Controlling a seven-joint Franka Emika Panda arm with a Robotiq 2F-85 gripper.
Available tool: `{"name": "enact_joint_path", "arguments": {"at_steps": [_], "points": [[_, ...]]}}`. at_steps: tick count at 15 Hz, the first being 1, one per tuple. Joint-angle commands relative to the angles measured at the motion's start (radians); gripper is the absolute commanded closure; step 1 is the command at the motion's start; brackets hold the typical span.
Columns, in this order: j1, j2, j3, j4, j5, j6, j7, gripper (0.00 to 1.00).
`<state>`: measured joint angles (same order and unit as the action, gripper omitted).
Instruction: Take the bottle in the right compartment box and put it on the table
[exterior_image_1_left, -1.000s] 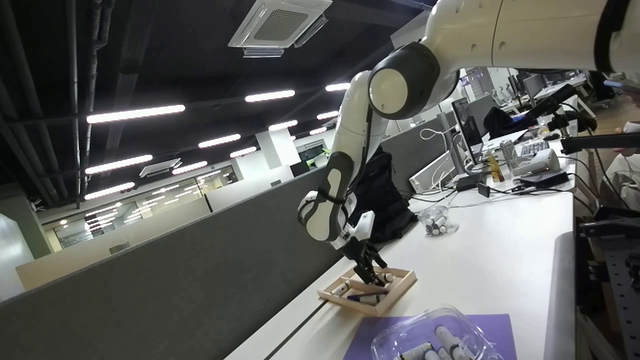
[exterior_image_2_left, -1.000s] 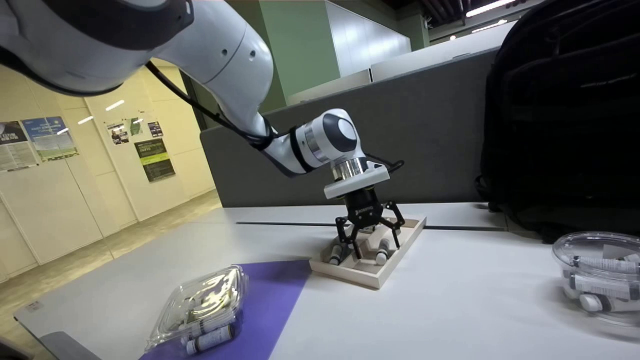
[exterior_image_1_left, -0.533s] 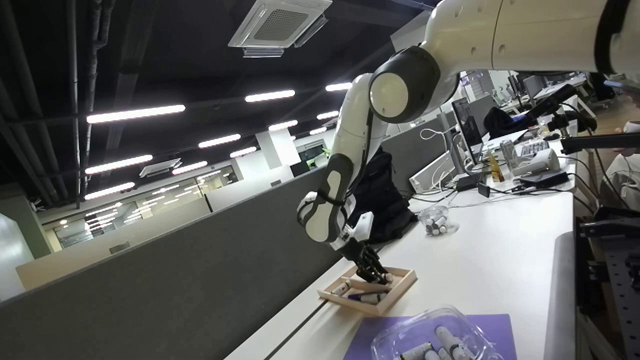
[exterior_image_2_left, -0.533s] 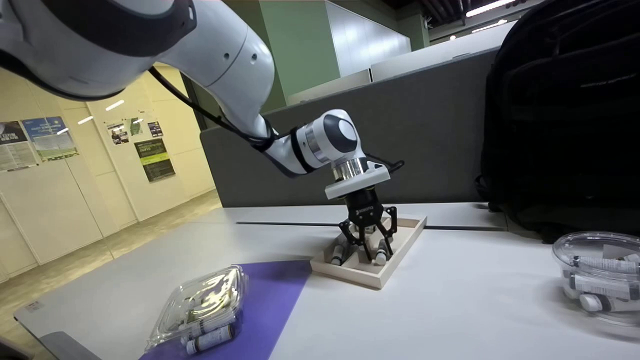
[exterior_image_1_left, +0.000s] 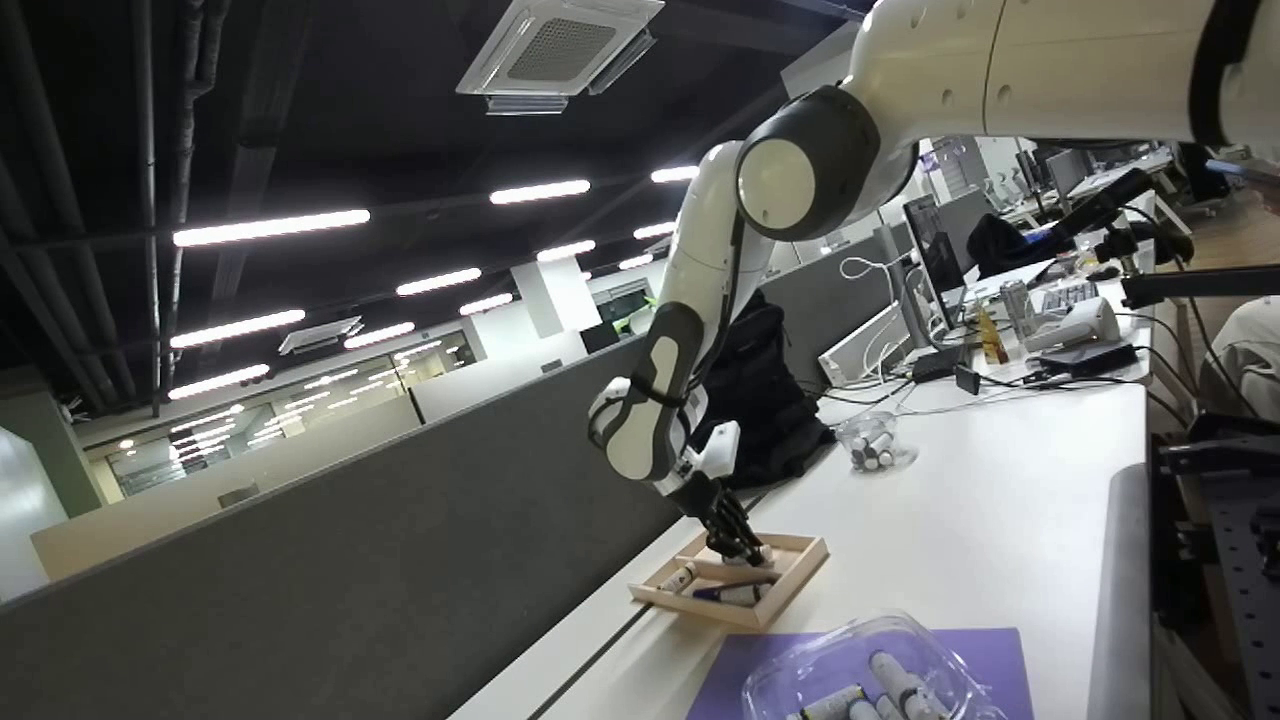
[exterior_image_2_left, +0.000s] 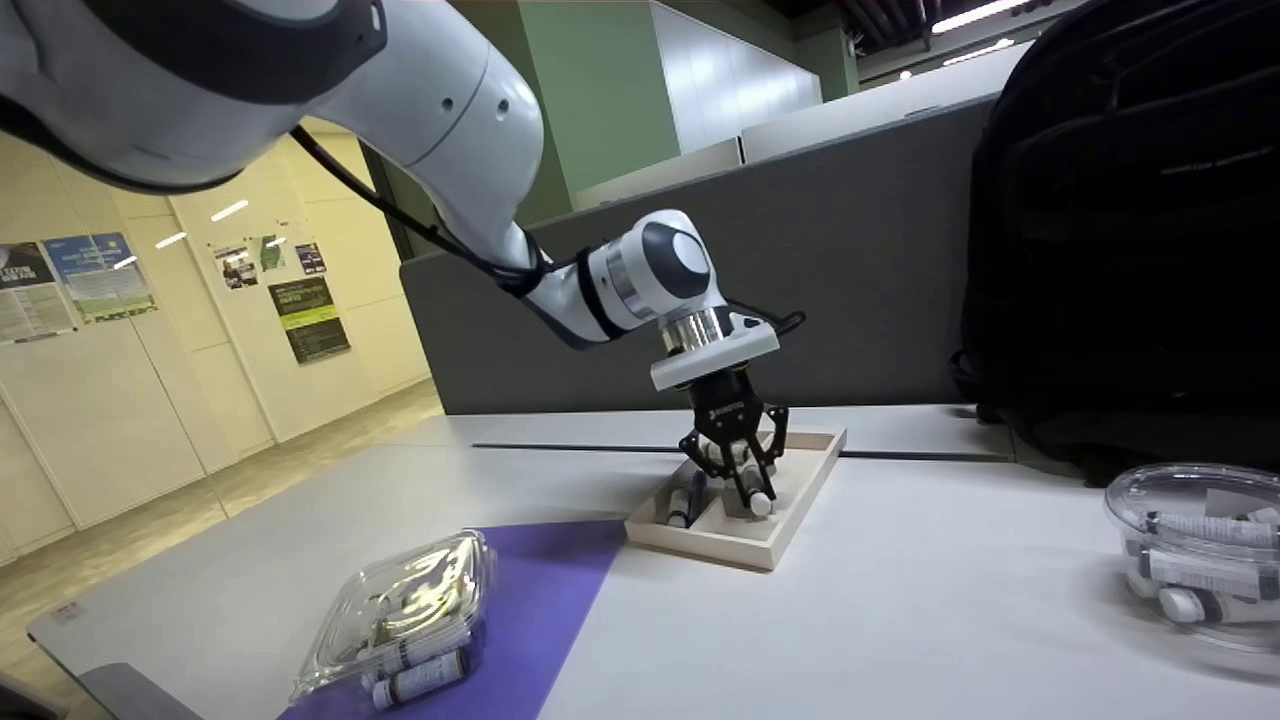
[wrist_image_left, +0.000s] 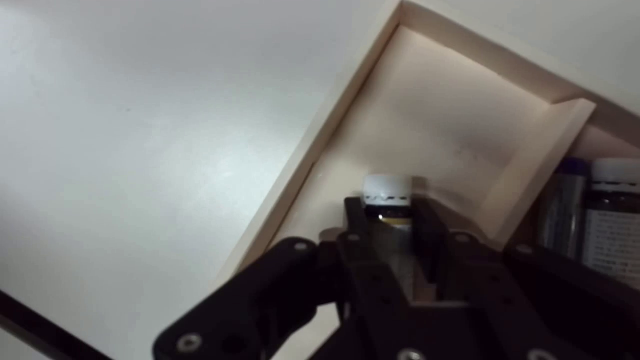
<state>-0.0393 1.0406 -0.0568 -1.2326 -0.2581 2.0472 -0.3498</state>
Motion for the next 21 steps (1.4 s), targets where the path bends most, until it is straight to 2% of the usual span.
{"name": "enact_joint_path", "arguments": {"at_steps": [1, 3, 6, 12, 16, 21], "points": [[0.002, -0.166, 0.023, -0.195, -0.022, 0.08, -0.04, 0.93], [0.005, -0.245, 0.036, -0.289, -0.029, 0.118, -0.071, 0.93], [0.005, -0.348, 0.067, -0.427, -0.039, 0.117, -0.137, 0.93], [0.007, -0.418, 0.135, -0.634, -0.07, 0.135, -0.339, 0.93], [0.041, -0.402, 0.152, -0.695, -0.12, 0.14, -0.419, 0.93], [0.099, -0.389, 0.152, -0.725, -0.191, 0.182, -0.429, 0.93]]}}
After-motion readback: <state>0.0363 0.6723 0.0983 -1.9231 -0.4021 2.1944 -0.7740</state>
